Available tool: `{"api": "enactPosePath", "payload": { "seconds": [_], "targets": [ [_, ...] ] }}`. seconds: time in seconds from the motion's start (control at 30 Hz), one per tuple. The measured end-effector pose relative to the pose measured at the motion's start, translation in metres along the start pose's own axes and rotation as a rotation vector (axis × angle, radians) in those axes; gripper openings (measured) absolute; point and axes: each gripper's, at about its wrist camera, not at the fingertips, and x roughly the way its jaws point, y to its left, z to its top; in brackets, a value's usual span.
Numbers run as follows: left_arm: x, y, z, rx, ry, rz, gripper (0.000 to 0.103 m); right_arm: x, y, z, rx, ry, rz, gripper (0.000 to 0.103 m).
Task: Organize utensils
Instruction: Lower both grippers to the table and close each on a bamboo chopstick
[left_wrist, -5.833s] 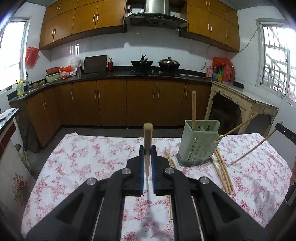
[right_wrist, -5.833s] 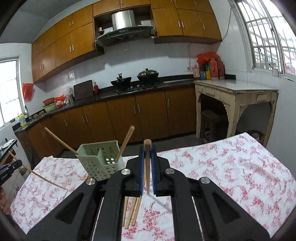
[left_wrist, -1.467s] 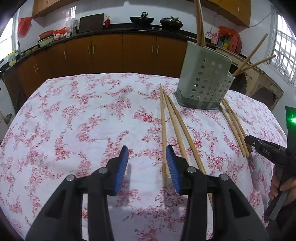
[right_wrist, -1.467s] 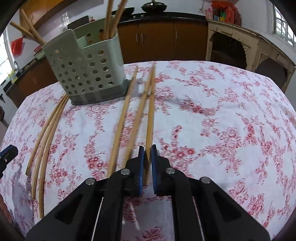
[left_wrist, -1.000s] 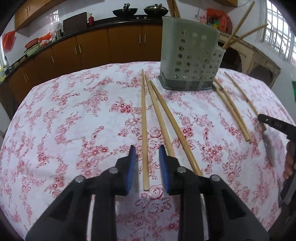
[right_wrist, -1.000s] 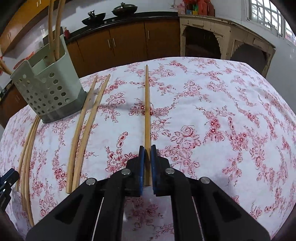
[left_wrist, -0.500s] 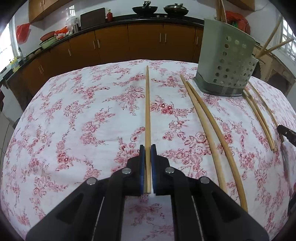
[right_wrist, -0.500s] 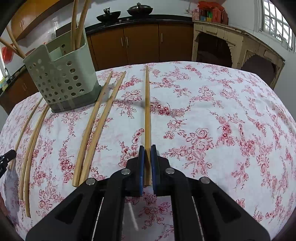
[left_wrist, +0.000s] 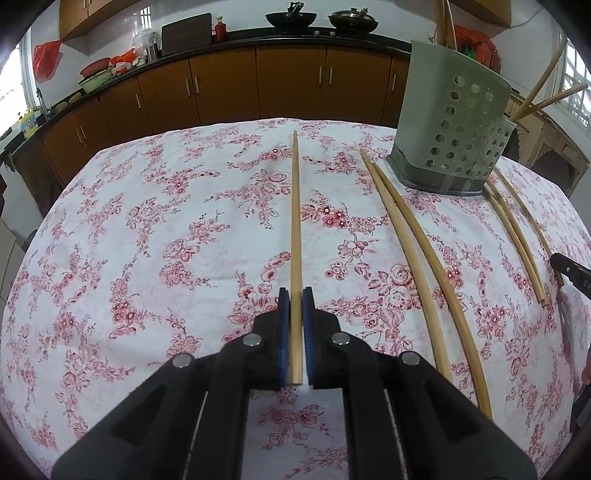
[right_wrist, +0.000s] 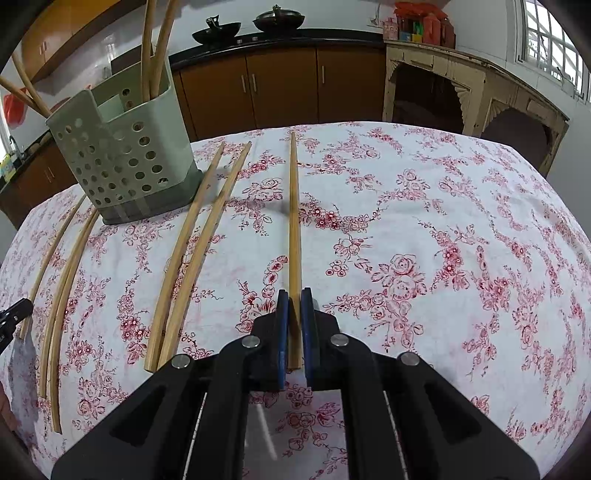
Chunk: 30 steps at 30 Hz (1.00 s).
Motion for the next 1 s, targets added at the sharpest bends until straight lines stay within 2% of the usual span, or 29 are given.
{"api": "enactPosePath", "payload": {
  "seconds": [1.0],
  "targets": [
    [-0.0014,0.0005,-0.0009,0.001,-0.002,0.004,0.010,-0.0009,-0.0003,-0.0012,0.009,0.000,0.004,0.008]
  ]
}}
